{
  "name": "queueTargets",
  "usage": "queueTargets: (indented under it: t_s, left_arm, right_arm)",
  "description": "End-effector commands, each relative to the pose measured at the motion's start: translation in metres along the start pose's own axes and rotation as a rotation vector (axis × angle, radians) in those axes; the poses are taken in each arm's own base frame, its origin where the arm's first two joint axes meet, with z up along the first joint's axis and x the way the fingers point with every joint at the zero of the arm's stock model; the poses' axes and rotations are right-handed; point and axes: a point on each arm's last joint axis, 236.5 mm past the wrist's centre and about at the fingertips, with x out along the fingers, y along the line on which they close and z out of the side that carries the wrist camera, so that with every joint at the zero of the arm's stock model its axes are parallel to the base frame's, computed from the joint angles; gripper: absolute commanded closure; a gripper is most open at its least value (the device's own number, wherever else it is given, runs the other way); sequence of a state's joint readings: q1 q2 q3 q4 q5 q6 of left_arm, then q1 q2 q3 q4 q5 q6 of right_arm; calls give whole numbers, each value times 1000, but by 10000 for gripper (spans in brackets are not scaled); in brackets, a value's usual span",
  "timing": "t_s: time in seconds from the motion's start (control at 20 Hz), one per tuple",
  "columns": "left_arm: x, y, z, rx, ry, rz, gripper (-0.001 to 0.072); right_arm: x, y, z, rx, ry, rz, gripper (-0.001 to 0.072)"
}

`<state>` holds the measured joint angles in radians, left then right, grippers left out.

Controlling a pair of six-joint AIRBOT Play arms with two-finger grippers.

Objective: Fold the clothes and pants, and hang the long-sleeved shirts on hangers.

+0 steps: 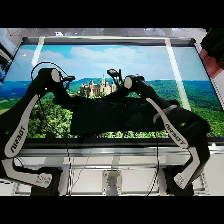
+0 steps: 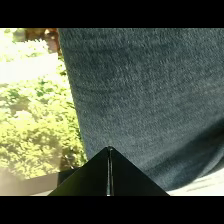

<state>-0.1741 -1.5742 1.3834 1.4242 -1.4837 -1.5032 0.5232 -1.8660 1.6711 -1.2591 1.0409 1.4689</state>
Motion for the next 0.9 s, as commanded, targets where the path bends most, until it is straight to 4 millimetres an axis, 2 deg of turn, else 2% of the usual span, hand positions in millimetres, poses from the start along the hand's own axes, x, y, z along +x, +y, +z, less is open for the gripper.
queueTargets:
  t_s: [0.0, 0.1, 0.2, 0.4, 0.6, 0.7, 0.85]
  left_arm:
    - [11, 3, 3, -2, 4, 4, 679]
    - [19, 5, 2, 1, 24, 3, 679]
    - [25, 5, 2, 15, 41, 2, 679]
    - [31, 7, 6, 16, 37, 2, 679]
    - [32, 8, 18, 15, -11, 7, 679]
    - [32, 8, 23, 15, -31, 9, 679]
    - [31, 11, 25, 8, -44, 10, 679]
  right_arm:
    - [22, 10, -23, 31, 133, 22, 689]
    - [20, 11, -58, 31, 282, 31, 689]
    - [8, 13, -86, 4, 406, 43, 689]
    - [-20, 19, -105, -19, 498, 55, 689]
    - [-51, 23, -144, -32, 694, 63, 689]
    - [-57, 27, -164, -38, 782, 66, 689]
    - [-59, 44, -199, -97, 895, 79, 689]
